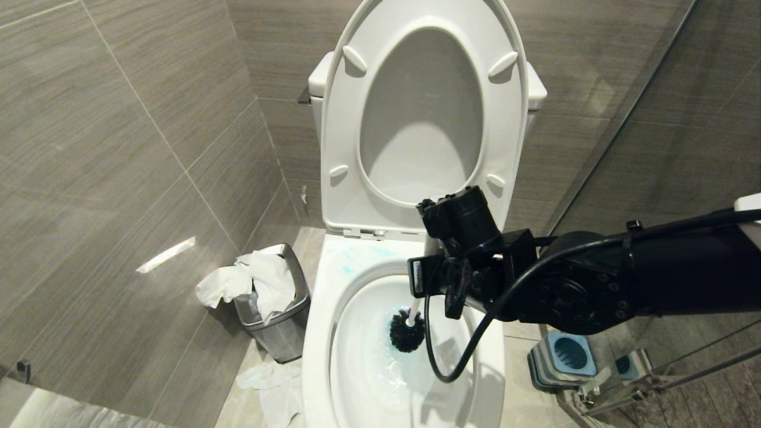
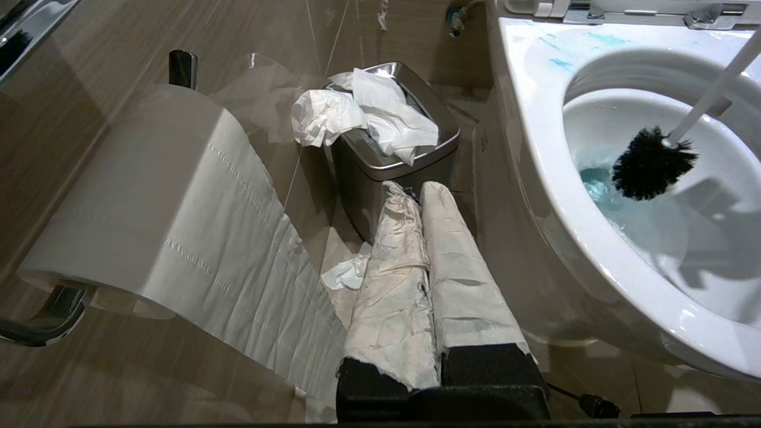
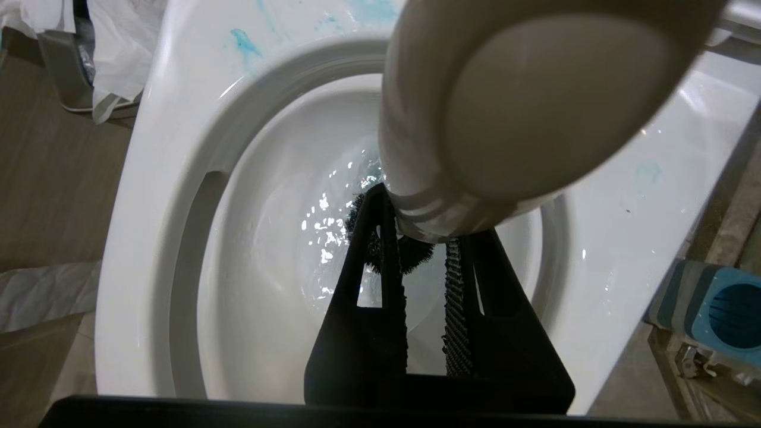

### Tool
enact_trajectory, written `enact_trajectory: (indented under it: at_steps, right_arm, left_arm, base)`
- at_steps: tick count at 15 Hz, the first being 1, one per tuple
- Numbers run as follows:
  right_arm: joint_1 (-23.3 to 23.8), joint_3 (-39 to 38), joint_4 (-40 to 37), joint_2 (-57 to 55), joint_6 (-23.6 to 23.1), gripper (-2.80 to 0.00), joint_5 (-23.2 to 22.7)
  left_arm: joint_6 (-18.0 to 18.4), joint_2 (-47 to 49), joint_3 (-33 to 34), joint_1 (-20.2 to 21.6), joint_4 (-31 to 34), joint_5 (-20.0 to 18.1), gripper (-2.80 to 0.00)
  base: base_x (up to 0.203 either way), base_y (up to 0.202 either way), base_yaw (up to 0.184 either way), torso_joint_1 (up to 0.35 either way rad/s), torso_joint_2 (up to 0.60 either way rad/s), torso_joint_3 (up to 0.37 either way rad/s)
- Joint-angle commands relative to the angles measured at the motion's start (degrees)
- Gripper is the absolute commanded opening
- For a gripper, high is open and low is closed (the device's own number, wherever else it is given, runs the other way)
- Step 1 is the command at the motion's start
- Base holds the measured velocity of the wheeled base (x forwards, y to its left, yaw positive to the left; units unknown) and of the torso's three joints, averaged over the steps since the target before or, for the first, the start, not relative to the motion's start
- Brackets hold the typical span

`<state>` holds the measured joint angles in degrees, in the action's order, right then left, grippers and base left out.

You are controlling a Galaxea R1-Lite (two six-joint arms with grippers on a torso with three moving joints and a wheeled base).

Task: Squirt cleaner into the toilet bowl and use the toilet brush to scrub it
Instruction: Scrub the toilet bowl

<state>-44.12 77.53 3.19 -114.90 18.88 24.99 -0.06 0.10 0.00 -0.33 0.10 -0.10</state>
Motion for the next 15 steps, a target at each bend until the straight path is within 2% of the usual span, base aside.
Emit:
enact_trajectory:
  at_steps: [1,8,11,15]
  right_arm:
    - [-0.2,2.44,0.25,-5.17,0.17,-2.8,0.2]
    - [1.59,16.93,0.18,-21.08,-0.27,-2.8,2.43]
    - [1.45,16.84,0.05,-20.73,-0.51,-2.8,3.75]
    - [-1.64,16.23,-3.9,-11.11,-0.32,-2.8,3.31]
  left_arm:
    - [-0.03,0.08,0.09,-0.02,-0.01,0.01,-2.8]
    - [-0.03,0.08,0.09,-0.02,-0.01,0.01,-2.8]
    - [-0.03,0.08,0.09,-0.02,-0.01,0.01,-2.8]
    - [-0.03,0.08,0.09,0.06,-0.01,0.01,-2.8]
  base:
    - [0.0,0.0,0.0,0.0,0.0,0.0]
    - [0.0,0.0,0.0,0.0,0.0,0.0]
    - [0.0,0.0,0.0,0.0,0.0,0.0]
    - [0.0,0.0,0.0,0.0,0.0,0.0]
